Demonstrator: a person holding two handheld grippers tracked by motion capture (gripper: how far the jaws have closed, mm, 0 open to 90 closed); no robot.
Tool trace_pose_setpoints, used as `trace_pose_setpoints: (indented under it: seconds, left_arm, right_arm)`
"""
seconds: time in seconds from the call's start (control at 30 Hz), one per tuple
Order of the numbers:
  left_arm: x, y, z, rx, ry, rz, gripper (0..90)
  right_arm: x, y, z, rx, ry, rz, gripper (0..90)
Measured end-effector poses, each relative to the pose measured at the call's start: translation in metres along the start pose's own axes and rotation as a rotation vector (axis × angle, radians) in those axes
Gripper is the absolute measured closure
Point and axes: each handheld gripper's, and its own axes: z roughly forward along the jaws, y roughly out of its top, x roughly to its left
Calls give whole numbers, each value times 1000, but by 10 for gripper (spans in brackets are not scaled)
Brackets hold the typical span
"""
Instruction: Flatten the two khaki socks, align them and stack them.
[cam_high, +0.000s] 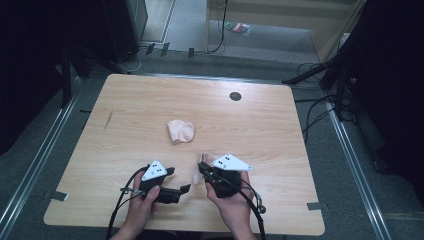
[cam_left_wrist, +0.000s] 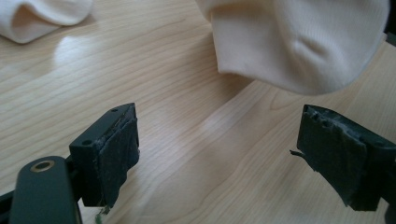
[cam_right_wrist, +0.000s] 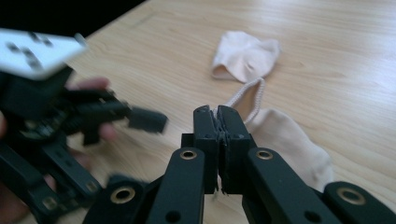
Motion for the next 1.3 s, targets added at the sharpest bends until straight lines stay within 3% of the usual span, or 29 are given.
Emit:
trace_pose_setpoints:
  seconds: [0.13, 0.27, 0.3, 0.33, 0.37, 0.4, 0.47, 0.5, 0.6, 0.67, 0.73, 0.8, 0.87, 1.03, 1.13, 1.3]
  left_arm:
    - [-11, 3, 9, 31, -22, 14, 109]
    - [-26, 7, 17, 22, 15, 80, 89]
    - [-27, 8, 16, 12, 31, 91, 133]
    - [-26, 8, 13, -5, 38, 109, 245]
    - [-24, 8, 10, -12, 28, 124, 457]
    - [-22, 7, 7, -28, 29, 133, 579]
    - [-17, 6, -1, -31, 71, 179, 834]
    - [-16, 6, -3, -36, 99, 190, 900]
    - [-8, 6, -15, -52, 198, 223, 900]
    - [-5, 7, -19, -50, 232, 238, 900]
    - [-1, 6, -23, -41, 239, 243, 900]
    - [0, 6, -23, -33, 224, 242, 900]
    - [0, 5, -22, -25, 209, 239, 900]
    - [2, 4, -17, -20, 153, 198, 900]
    - [3, 4, -17, -21, 131, 181, 900]
    - [7, 5, -17, -20, 104, 146, 900]
  right_arm:
    - [6, 11, -2, -35, 53, 0, 881]
    - [12, 19, -6, -67, 116, 4, 881]
    - [13, 20, -9, -77, 134, 8, 881]
    - [13, 21, -11, -81, 142, 10, 881]
    - [11, 21, -14, -87, 149, 20, 881]
    - [10, 21, -16, -89, 148, 27, 881]
    - [4, 19, -19, -92, 135, 44, 882]
    - [-1, 17, -20, -90, 124, 55, 882]
    - [-14, 8, -18, -72, 91, 99, 884]
    - [-23, 0, -14, -51, 73, 128, 884]
    - [-32, -9, -8, -23, 44, 140, 885]
    - [-40, -17, -3, 8, 36, 168, 885]
    - [-49, -25, 3, 37, -9, 159, 885]
    - [-70, -37, 6, 82, -68, 194, 885]
    - [-76, -39, 4, 79, -75, 211, 885]
    - [-65, -30, 1, 43, -18, 195, 885]
